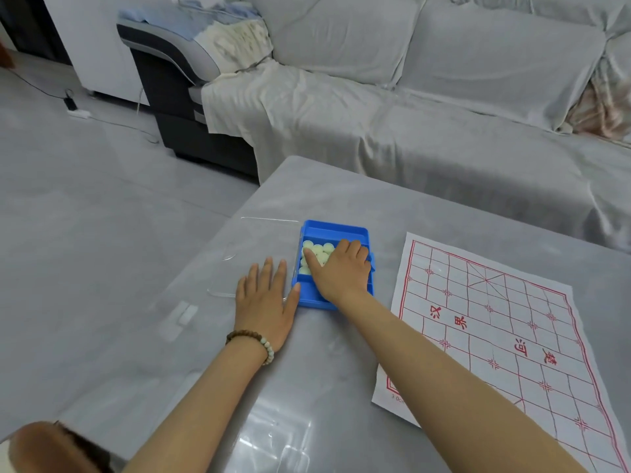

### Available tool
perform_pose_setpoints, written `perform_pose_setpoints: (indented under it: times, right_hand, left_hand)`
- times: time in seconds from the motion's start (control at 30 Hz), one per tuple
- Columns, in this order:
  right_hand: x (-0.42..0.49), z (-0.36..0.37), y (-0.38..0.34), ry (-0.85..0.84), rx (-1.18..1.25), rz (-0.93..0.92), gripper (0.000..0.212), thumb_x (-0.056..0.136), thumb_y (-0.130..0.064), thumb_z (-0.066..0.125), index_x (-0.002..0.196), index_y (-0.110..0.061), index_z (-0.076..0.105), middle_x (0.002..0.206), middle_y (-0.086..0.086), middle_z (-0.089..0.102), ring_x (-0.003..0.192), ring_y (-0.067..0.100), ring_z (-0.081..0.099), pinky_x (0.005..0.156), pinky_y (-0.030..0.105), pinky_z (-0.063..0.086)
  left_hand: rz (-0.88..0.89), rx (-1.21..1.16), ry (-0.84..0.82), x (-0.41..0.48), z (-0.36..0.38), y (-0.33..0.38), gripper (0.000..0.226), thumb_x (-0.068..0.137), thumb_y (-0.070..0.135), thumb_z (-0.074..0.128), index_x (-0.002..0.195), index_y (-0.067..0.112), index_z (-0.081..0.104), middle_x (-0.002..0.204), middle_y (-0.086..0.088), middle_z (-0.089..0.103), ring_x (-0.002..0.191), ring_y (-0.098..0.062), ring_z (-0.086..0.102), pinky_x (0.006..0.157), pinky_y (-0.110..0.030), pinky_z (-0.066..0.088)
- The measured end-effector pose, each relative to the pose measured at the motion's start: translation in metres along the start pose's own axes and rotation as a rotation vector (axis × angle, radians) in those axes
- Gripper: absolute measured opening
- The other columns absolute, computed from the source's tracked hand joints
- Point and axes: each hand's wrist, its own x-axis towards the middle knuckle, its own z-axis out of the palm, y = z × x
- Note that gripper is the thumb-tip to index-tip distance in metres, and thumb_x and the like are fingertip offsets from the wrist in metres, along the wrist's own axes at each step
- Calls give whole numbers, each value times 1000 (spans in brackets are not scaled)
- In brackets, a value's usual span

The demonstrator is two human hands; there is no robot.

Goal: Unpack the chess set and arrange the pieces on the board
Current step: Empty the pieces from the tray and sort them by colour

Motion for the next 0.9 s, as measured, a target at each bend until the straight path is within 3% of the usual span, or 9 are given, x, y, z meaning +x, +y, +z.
perform_pose_setpoints:
  times: [0.27,0.47,0.6,0.7,0.8,0.9]
  right_hand:
    - [10,3,21,21,67,-169,53,86,-61,45,106,-11,46,109,5,49,107,26,43,89,36,40]
    - [11,4,20,35,98,-172,53,84,-60,51,103,-10,47,105,4,48,96,24,50,79,36,44]
    - [12,6,17,25,79,-192,53,85,-58,50,108,-10,47,108,5,46,98,24,49,75,31,39]
    - [14,6,19,29,58,-225,49,87,-55,49,108,-11,46,107,4,45,97,23,49,73,30,39]
    - [13,8,18,52,23,-241,46,88,-51,47,105,-8,47,106,6,46,98,23,48,76,32,41]
    - [13,7,19,55,46,-252,42,88,-49,48,101,-10,47,101,4,50,93,22,49,73,32,40]
  left_hand:
    - [60,-32,-22,3,-1,-13,52,99,41,9,148,27,2,157,3,-4,143,-18,-6,115,-33,-2]
    - [35,3,13,2,-1,-6,52,99,39,13,148,25,3,157,1,-3,143,-20,-4,114,-34,0]
    - [27,-5,22,2,0,-5,52,99,39,13,148,25,3,157,1,-2,143,-20,-4,114,-34,-1]
    - [31,15,29,2,2,-6,60,93,50,0,148,25,4,157,1,-1,143,-21,-3,114,-34,0]
    - [40,2,30,1,3,-6,87,70,54,-20,148,26,6,157,1,1,143,-21,-1,114,-34,1]
    - [31,4,26,2,1,-5,72,83,51,-11,148,26,5,157,1,-1,143,-20,-2,114,-33,0]
